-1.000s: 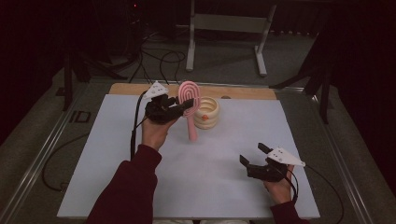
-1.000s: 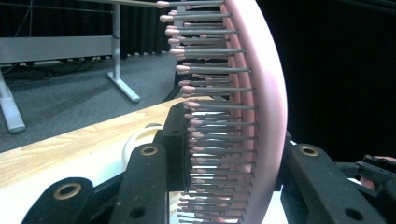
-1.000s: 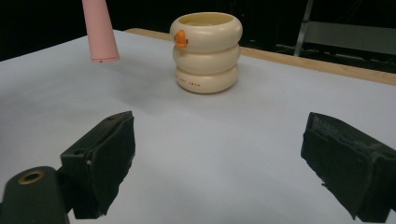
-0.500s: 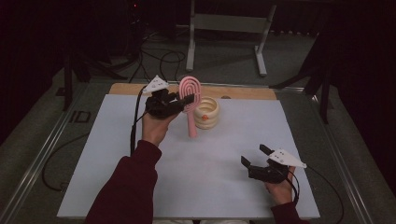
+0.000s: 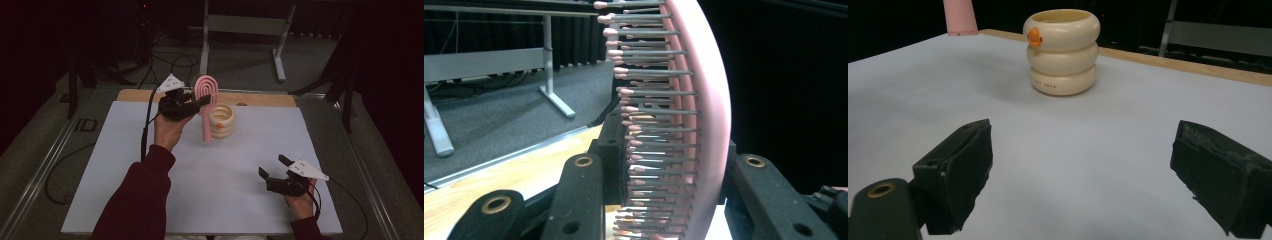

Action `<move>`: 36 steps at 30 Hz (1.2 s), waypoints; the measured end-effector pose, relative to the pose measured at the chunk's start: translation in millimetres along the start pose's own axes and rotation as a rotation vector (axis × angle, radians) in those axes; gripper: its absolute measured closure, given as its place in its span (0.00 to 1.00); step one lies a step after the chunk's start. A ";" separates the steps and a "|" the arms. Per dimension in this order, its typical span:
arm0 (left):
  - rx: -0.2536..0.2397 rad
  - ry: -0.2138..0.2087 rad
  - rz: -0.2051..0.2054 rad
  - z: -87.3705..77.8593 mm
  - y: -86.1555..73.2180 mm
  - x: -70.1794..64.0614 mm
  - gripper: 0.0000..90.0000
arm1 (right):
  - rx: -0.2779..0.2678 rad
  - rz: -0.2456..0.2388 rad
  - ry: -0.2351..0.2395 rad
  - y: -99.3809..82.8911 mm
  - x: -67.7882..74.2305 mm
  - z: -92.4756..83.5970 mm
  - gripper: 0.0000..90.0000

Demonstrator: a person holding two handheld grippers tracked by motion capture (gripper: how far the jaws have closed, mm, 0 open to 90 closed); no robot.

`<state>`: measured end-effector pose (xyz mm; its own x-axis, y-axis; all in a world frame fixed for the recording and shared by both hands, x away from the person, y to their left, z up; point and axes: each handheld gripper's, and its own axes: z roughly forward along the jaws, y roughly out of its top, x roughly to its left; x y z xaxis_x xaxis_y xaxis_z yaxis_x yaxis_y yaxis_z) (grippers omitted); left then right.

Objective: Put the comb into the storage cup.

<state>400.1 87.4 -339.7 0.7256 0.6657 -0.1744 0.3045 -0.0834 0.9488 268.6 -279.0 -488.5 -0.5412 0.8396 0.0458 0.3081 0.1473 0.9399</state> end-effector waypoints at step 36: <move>-0.001 0.038 0.001 21.0 20.9 9.8 0.72 | -0.006 0.005 -0.004 -0.1 -1.8 -1.9 0.11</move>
<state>426.6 76.6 -327.1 0.7022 0.6930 -0.1633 0.3033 -0.0836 0.9492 268.1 -281.5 -488.1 -0.5363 0.8426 0.0495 0.3065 0.1398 0.9416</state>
